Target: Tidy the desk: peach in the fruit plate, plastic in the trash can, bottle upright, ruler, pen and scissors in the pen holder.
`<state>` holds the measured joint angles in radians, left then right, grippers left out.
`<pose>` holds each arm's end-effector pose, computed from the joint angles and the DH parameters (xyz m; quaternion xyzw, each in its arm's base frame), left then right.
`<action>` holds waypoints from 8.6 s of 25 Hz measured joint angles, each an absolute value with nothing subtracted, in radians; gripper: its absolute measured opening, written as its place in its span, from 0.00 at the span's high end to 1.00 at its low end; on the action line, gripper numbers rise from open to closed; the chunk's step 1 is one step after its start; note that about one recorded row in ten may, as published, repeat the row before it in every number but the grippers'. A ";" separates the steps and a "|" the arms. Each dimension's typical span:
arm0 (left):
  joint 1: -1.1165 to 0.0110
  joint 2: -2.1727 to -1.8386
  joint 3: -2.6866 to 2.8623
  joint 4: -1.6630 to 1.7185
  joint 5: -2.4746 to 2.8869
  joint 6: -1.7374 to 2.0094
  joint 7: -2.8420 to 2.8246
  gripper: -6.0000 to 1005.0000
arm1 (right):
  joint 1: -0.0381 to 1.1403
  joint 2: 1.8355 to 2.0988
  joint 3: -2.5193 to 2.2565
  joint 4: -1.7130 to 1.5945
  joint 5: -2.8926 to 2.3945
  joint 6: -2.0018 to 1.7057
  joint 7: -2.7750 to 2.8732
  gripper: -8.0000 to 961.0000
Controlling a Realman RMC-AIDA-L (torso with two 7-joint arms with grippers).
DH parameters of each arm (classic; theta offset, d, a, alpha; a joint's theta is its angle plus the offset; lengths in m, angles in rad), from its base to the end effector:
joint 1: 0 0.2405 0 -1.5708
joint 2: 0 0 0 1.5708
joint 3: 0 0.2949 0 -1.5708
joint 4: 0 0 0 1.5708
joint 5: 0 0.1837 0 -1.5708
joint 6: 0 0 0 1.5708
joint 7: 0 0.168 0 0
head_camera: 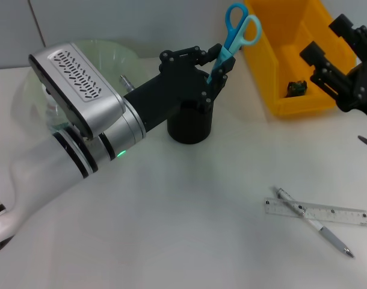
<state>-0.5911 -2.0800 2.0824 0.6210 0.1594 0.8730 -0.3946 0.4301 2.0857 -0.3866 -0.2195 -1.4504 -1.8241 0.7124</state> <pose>-0.1437 0.3712 -0.1151 -0.8819 -0.0045 -0.3569 0.3080 0.2625 0.3056 0.0166 -0.7478 0.0912 0.5358 0.3814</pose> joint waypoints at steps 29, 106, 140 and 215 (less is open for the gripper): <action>-0.591 -2.080 2.088 0.621 0.160 0.871 -0.394 0.67 | 0.581 2.090 -0.379 0.056 -1.402 -1.677 0.572 0.15; -0.486 -2.077 2.114 0.642 0.136 0.904 -0.368 0.35 | 0.656 2.081 -0.336 -0.016 -1.429 -1.509 0.664 0.90; -0.199 -2.069 2.049 0.596 0.144 1.210 -0.367 0.26 | 0.857 2.091 -0.430 0.028 -1.440 -1.199 0.468 0.90; -0.204 -2.040 2.042 0.301 0.149 1.449 -0.425 0.26 | 0.573 1.958 -0.887 -1.429 -2.359 -2.048 2.209 0.15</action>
